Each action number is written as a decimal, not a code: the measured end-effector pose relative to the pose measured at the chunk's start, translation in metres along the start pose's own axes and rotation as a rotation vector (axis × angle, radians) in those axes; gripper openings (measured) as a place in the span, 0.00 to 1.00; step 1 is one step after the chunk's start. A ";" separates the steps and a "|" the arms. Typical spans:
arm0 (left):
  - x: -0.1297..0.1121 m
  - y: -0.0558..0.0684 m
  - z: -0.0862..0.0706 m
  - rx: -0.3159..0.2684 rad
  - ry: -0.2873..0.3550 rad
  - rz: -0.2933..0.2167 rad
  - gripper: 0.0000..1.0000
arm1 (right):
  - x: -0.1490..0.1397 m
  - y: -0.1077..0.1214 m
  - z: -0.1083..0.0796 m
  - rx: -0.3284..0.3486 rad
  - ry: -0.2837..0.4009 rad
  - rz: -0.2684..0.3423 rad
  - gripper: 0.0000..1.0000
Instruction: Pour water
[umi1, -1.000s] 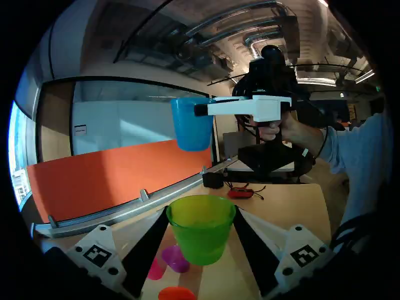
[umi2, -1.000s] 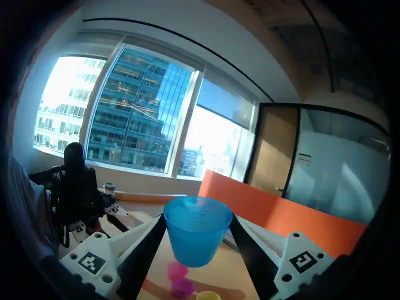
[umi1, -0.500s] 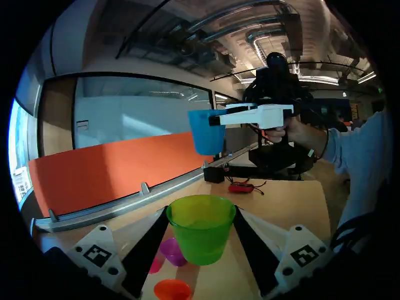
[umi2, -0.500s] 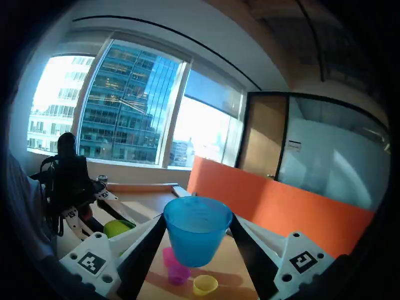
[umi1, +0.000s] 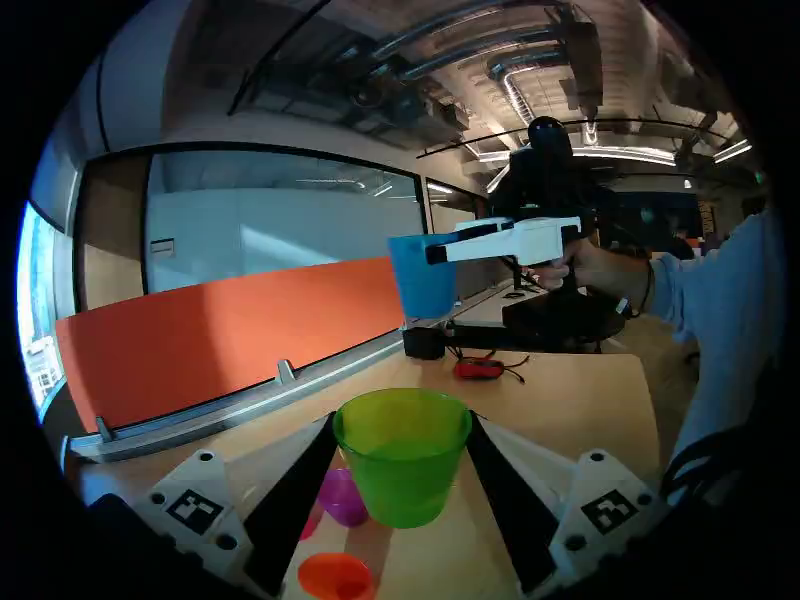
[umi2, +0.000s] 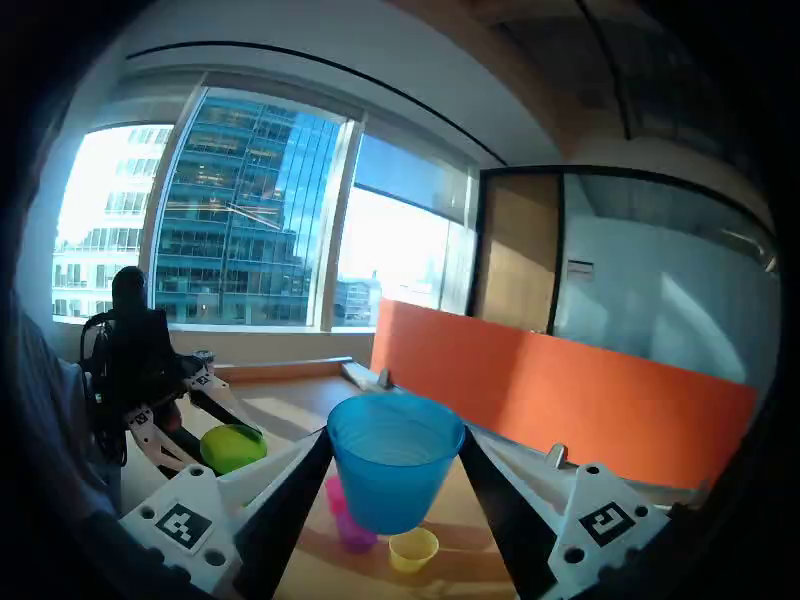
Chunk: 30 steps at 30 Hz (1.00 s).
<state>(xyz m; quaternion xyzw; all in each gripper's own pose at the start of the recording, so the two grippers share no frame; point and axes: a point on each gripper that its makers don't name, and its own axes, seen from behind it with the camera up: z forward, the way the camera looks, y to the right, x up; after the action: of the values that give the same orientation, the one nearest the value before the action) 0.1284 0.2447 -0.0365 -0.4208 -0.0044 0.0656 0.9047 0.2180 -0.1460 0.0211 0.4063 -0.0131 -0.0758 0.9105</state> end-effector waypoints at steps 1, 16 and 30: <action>-0.002 0.001 0.000 -0.001 -0.004 0.002 0.89 | -0.003 -0.001 0.000 0.003 -0.004 0.001 0.92; -0.046 0.014 0.008 -0.033 -0.130 0.027 0.89 | -0.053 -0.017 -0.004 0.075 -0.093 0.007 0.93; -0.093 0.023 0.025 -0.096 -0.276 0.068 0.89 | -0.105 -0.028 -0.004 0.134 -0.177 0.035 0.93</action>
<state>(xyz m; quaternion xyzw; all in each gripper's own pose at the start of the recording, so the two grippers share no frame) 0.0322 0.2667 -0.0338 -0.4503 -0.1178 0.1532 0.8717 0.1109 -0.1460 0.0016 0.4576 -0.1056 -0.0944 0.8778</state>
